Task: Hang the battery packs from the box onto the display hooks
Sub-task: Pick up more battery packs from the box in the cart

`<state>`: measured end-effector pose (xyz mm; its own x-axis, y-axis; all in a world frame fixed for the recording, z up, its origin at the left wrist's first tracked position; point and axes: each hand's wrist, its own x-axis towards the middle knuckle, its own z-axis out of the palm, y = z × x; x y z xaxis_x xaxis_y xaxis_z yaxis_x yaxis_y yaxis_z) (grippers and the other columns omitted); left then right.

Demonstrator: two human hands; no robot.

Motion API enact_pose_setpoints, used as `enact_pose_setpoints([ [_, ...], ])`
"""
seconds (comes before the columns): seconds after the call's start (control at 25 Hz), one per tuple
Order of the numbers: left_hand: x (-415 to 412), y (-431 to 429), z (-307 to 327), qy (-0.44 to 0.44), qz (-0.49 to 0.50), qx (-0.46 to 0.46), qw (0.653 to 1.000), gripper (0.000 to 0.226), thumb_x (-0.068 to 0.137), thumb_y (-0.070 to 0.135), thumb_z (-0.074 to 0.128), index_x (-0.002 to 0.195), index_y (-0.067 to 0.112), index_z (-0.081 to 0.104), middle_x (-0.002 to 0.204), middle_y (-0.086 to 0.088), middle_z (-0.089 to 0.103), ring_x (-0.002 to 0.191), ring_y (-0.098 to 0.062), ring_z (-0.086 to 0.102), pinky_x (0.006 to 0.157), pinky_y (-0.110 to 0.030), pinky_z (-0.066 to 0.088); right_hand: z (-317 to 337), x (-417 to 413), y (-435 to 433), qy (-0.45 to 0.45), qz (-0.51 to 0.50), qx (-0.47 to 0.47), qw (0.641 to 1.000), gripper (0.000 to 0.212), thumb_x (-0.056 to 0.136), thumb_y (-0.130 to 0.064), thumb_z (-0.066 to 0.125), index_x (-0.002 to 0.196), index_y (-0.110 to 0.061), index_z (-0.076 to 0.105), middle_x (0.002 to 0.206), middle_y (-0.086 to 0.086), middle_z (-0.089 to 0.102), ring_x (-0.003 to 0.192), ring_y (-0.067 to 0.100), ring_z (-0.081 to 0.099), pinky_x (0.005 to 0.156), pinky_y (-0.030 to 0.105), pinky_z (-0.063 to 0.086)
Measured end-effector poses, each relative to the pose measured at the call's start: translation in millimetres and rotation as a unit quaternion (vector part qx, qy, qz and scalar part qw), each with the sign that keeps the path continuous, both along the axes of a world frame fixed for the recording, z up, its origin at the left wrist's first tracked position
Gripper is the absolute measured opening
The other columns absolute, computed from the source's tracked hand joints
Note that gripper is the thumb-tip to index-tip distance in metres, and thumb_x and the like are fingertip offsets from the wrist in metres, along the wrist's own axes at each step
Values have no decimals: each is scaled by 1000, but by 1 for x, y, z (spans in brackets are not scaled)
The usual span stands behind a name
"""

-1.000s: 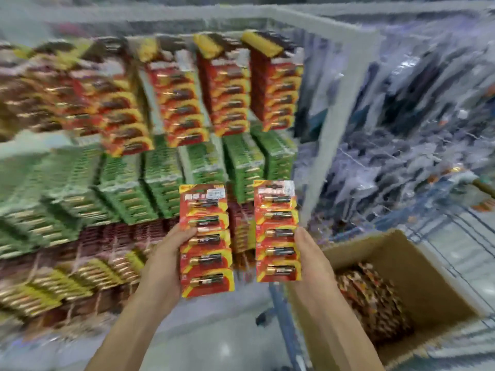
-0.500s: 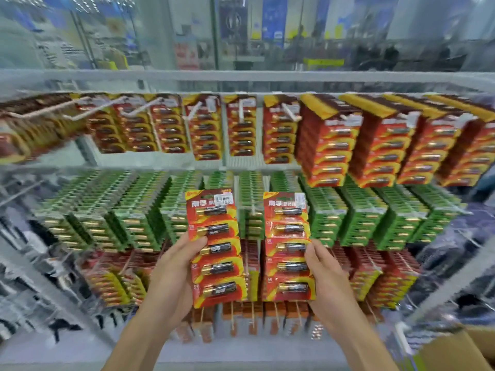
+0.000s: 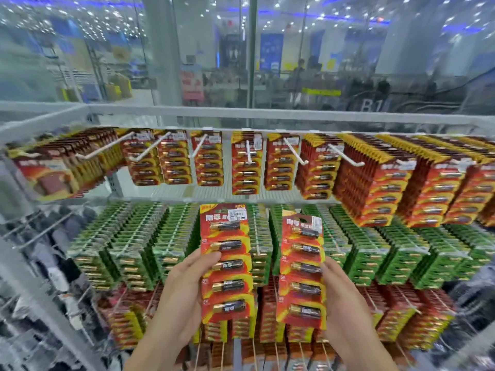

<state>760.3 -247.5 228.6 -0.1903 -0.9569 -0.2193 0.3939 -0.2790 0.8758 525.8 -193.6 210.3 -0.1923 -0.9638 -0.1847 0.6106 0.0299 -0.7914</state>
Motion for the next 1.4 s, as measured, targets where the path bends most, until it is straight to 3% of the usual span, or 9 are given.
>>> enact_pose_setpoints([
  [0.2, -14, -23, 23, 10, 12, -50, 999, 29, 95, 15, 60, 121, 8, 73, 113, -23, 76, 95, -42, 76, 77, -53, 65, 8, -12, -16, 15, -42, 4, 999, 39, 96, -34, 58, 129, -15, 63, 109, 14, 76, 88, 34, 76, 73, 47, 59],
  [0.4, -9, -45, 43, 11, 81, -92, 992, 30, 100, 15, 55, 123, 8, 72, 114, -24, 75, 99, -45, 74, 90, -64, 58, 11, -32, -28, 21, -35, 13, 999, 39, 87, -35, 63, 121, -16, 67, 106, 14, 78, 87, 35, 78, 82, 50, 54],
  [0.6, 23, -64, 47, -7, 140, -96, 985, 28, 102, 17, 55, 124, 10, 71, 116, -23, 75, 103, -47, 73, 93, -64, 56, 6, -35, -36, 71, -6, 17, 997, 70, 53, -36, 91, 115, -14, 67, 103, 9, 79, 94, 34, 76, 87, 50, 53],
  [0.76, 28, -73, 51, -30, 142, -99, 984, 26, 103, 17, 55, 121, 10, 72, 113, -23, 76, 96, -44, 75, 87, -58, 60, 10, -27, -41, 55, -14, 29, 998, 16, 92, -27, 60, 103, -16, 64, 77, 0, 79, 91, 30, 68, 79, 48, 50],
  [0.96, 27, -86, 53, -72, 135, -83, 985, 25, 106, 17, 52, 122, 10, 71, 109, -20, 77, 97, -43, 76, 84, -57, 62, 18, -23, -45, 58, -26, 51, 997, 12, 96, -27, 60, 99, -17, 67, 81, 4, 80, 90, 34, 70, 88, 55, 51],
  [1.08, 20, -120, 57, -93, 136, -79, 983, 21, 106, 18, 55, 122, 13, 67, 107, -16, 79, 94, -38, 77, 86, -56, 61, 25, -23, -47, 94, -34, 30, 995, 32, 90, -37, 66, 116, -18, 71, 104, 11, 78, 94, 38, 75, 90, 57, 55],
  [1.16, 12, -154, 56, -116, 147, -78, 979, 15, 106, 19, 56, 116, 13, 66, 101, -13, 80, 84, -32, 79, 77, -48, 63, 31, -26, -48, 105, -63, -5, 992, 48, 81, -52, 78, 119, -24, 72, 117, 9, 75, 105, 37, 72, 93, 59, 55],
  [1.24, 3, -186, 53, -138, 147, -80, 976, 15, 106, 20, 57, 115, 11, 65, 96, -10, 79, 76, -25, 78, 66, -39, 62, 42, -30, -48, 144, -79, -37, 986, 43, 77, -61, 79, 107, -29, 76, 116, 7, 75, 107, 36, 71, 97, 61, 54],
  [1.4, -4, -234, 45, -133, 186, -71, 971, 9, 101, 15, 64, 107, 11, 69, 91, -7, 76, 61, -15, 76, 54, -29, 58, 61, -36, -55, 196, -83, -80, 974, 26, 94, -41, 58, 101, -22, 74, 99, 13, 77, 83, 35, 74, 75, 50, 60],
])
